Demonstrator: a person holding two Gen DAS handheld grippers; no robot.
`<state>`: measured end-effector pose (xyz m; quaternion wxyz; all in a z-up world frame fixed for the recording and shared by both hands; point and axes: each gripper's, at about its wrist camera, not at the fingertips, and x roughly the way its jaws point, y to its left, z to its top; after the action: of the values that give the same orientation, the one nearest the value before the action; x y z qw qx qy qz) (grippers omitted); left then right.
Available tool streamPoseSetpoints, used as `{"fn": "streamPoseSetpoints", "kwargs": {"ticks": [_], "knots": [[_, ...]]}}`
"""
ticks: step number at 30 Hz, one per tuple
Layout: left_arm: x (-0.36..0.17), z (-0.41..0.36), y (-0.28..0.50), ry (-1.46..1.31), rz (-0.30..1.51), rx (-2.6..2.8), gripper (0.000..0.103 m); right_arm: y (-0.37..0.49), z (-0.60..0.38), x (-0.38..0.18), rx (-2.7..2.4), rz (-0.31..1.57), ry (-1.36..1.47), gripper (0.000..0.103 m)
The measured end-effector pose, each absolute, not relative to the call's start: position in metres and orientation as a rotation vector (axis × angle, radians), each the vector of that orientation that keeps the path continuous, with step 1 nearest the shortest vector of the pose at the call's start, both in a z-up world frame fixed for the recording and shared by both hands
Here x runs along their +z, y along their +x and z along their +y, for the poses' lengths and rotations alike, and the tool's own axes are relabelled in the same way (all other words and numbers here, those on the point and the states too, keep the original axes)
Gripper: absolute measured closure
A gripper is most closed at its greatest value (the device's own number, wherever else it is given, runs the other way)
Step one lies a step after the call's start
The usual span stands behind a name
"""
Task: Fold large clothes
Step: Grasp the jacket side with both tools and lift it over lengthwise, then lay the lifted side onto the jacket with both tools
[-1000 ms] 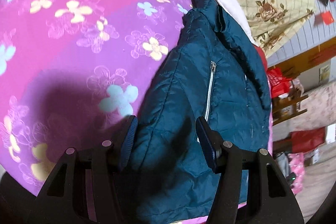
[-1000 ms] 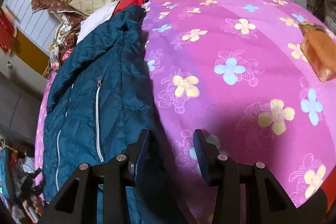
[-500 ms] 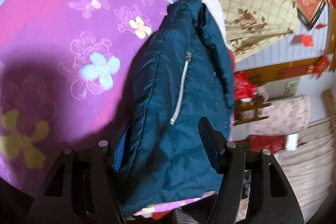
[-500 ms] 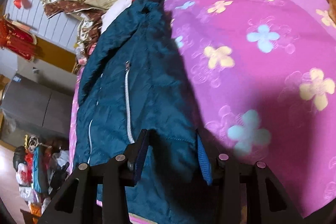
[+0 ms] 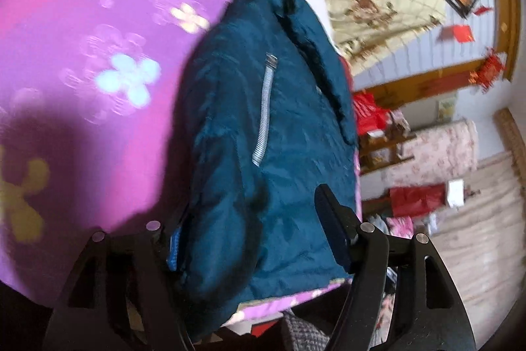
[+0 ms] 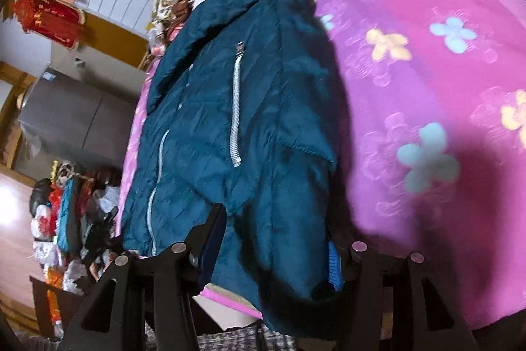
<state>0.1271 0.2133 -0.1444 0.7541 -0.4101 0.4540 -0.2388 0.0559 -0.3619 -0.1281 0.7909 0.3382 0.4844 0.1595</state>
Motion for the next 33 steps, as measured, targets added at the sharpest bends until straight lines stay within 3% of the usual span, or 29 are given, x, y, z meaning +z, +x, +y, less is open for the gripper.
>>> {"fn": "streamPoseSetpoints", "kwargs": {"ticks": [16, 18, 20, 25, 33], "knots": [[-0.135, 0.156, 0.116, -0.652, 1.036, -0.411, 0.036, 0.059, -0.316, -0.132, 0.401, 1.019, 0.735, 0.050], [-0.132, 0.155, 0.115, -0.644, 1.037, -0.355, 0.045, 0.056, -0.315, -0.132, 0.391, 1.016, 0.743, 0.051], [-0.130, 0.156, 0.115, -0.600, 1.053, -0.276, 0.075, 0.055, -0.313, -0.132, 0.363, 1.023, 0.734, 0.060], [-0.113, 0.167, 0.110, -0.632, 1.016, -0.227, 0.084, 0.051, -0.319, -0.123, 0.330, 1.004, 0.745, 0.078], [-0.062, 0.161, 0.089, -0.590, 0.905, -0.254, 0.085, 0.035, -0.321, -0.069, 0.359, 0.915, 0.671, 0.083]]}}
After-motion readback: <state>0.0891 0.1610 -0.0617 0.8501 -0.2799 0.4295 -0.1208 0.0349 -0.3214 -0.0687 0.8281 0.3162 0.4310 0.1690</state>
